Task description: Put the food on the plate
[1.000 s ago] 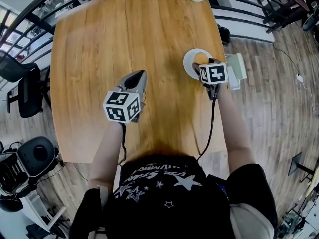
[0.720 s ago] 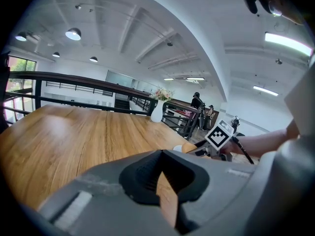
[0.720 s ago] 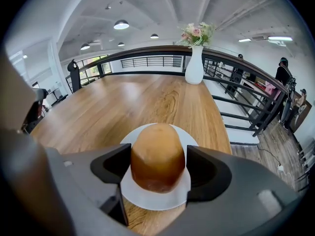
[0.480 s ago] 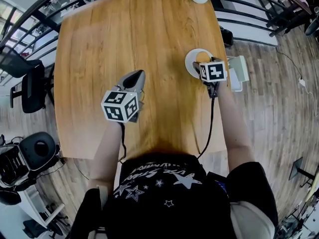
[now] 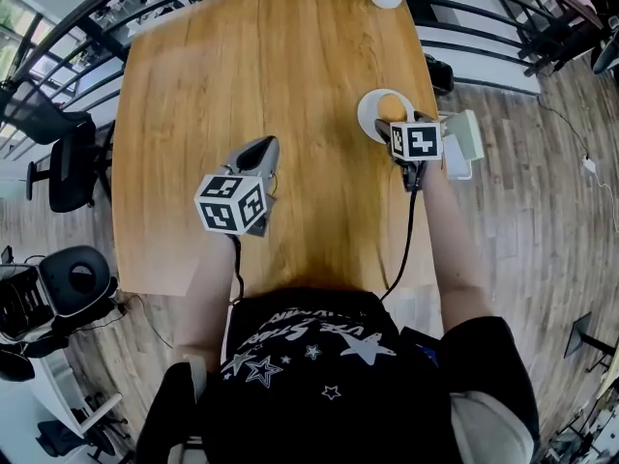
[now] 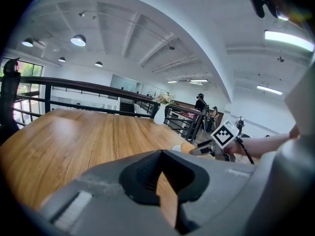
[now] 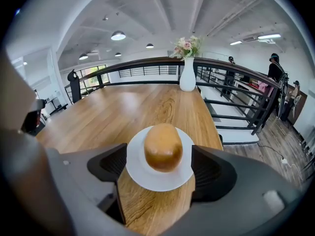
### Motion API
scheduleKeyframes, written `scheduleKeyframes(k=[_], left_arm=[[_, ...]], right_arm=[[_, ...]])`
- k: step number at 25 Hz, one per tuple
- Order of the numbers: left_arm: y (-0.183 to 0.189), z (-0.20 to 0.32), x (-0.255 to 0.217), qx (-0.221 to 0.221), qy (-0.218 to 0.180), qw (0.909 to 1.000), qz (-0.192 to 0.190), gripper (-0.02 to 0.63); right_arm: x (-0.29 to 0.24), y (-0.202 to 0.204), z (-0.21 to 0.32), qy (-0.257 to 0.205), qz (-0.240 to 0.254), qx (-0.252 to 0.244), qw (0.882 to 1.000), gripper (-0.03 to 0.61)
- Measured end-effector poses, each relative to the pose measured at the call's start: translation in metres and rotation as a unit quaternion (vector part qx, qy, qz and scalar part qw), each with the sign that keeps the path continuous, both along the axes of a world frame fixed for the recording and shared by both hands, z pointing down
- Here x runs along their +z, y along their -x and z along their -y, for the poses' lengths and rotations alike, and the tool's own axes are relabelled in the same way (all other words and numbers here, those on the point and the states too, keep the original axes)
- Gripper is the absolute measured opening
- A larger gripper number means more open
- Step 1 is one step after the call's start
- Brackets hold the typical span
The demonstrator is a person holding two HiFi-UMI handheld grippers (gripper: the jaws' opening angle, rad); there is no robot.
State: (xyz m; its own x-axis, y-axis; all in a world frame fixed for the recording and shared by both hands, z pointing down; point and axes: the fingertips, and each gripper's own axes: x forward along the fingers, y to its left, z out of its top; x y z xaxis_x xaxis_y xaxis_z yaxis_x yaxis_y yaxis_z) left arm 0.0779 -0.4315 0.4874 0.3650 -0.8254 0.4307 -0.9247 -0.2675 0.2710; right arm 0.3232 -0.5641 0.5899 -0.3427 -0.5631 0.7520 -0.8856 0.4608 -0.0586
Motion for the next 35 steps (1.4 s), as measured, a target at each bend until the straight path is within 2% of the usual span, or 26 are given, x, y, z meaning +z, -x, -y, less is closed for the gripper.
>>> scheduleKeyframes(k=[8, 13, 18, 23, 27, 35], left_arm=[[-0.01, -0.024, -0.006, 0.014, -0.007, 0.9999, 0.003, 0.0], [-0.004, -0.033, -0.011, 0.026, -0.019, 0.9995, 0.004, 0.0], [0.028, -0.04, -0.014, 0.037, -0.028, 0.9989, -0.011, 0.0], [0.059, -0.059, -0.016, 0.066, -0.031, 0.9969, -0.027, 0.0], [0.094, -0.077, -0.014, 0.081, -0.04, 0.9954, -0.03, 0.0], [0.128, -0.109, -0.009, 0.111, -0.043, 0.9917, -0.049, 0.0]], right_arm=[[-0.024, -0.001, -0.033, -0.031, 0.02, -0.004, 0.999, 0.414], [-0.031, 0.0, -0.049, -0.036, 0.03, 0.013, 0.999, 0.414], [-0.043, 0.018, -0.068, -0.045, 0.029, 0.038, 0.998, 0.413], [-0.061, 0.04, -0.097, -0.065, 0.023, 0.067, 0.995, 0.399], [-0.063, 0.066, -0.126, -0.075, 0.023, 0.087, 0.993, 0.35], [-0.078, 0.102, -0.175, -0.1, 0.033, 0.117, 0.988, 0.262]])
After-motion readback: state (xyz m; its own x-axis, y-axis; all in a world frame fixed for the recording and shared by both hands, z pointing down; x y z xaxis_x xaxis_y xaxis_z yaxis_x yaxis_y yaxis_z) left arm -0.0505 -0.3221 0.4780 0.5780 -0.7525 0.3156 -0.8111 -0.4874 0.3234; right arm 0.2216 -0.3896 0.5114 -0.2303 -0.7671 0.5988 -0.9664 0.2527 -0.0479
